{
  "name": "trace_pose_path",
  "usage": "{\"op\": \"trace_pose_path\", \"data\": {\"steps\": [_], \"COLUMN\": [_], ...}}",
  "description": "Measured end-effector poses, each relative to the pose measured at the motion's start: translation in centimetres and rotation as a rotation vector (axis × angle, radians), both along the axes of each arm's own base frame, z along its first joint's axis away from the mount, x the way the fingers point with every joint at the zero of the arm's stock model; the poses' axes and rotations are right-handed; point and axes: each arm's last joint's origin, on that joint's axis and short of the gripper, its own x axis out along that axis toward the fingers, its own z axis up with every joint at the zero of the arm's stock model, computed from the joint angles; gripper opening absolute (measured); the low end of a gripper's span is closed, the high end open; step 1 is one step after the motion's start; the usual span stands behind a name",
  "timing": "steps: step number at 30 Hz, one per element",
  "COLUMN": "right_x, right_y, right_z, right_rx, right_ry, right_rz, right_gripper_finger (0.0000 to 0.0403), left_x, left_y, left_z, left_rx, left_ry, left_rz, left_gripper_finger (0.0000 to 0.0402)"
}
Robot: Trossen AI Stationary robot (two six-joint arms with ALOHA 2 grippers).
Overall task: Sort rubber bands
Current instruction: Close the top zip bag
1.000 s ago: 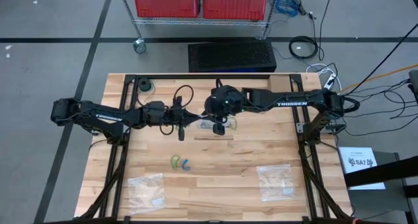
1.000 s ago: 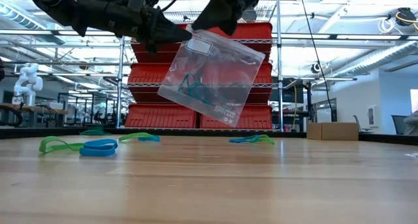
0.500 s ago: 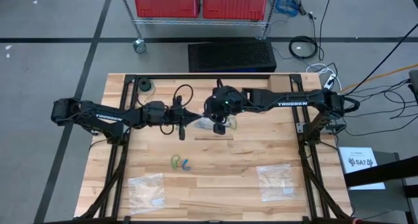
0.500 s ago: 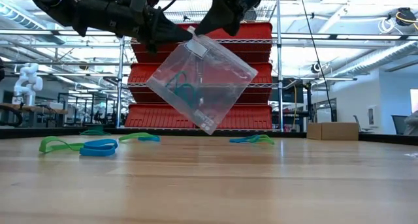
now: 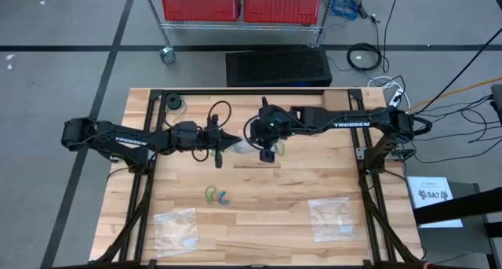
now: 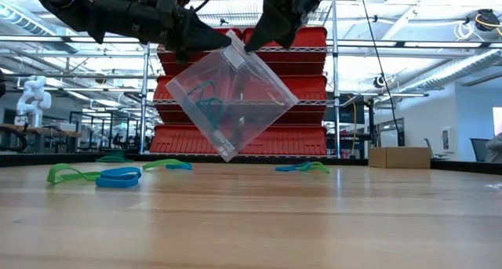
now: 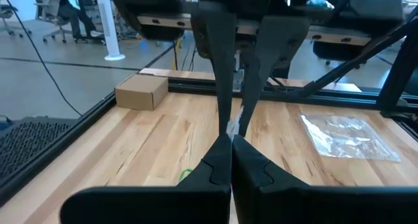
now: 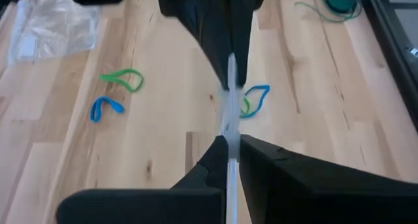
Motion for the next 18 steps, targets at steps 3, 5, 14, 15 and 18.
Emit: {"op": "trace_pose_path", "data": {"steps": [3,5,14,15,18], "right_x": [-0.2,-0.3,-0.8,-0.8,-1.0], "right_y": [0.0,0.0,0.1,0.1,0.1], "right_z": [-0.2,-0.3,-0.8,-0.8,-1.0], "right_rx": [0.002,0.008,0.022,0.024,0.028], "right_ry": [0.023,0.037,0.113,0.119,0.142], "right_rz": [0.000,-0.004,-0.014,-0.016,-0.017], "right_gripper_finger": [0.0007,0.0007,0.0006,0.0006,0.0006], "left_x": [0.0,-0.1,-0.4,-0.4,-0.6], "left_y": [0.0,0.0,0.0,0.0,-0.1], "left_z": [0.1,0.2,0.6,0.7,1.0], "left_rx": [0.001,0.001,0.007,0.010,0.013], "left_ry": [-0.005,-0.012,-0.027,-0.032,-0.044], "left_rz": [0.000,0.000,0.000,0.000,0.000], "left_gripper_finger": [0.0000,0.0000,0.0000,0.0000,0.0000]}}
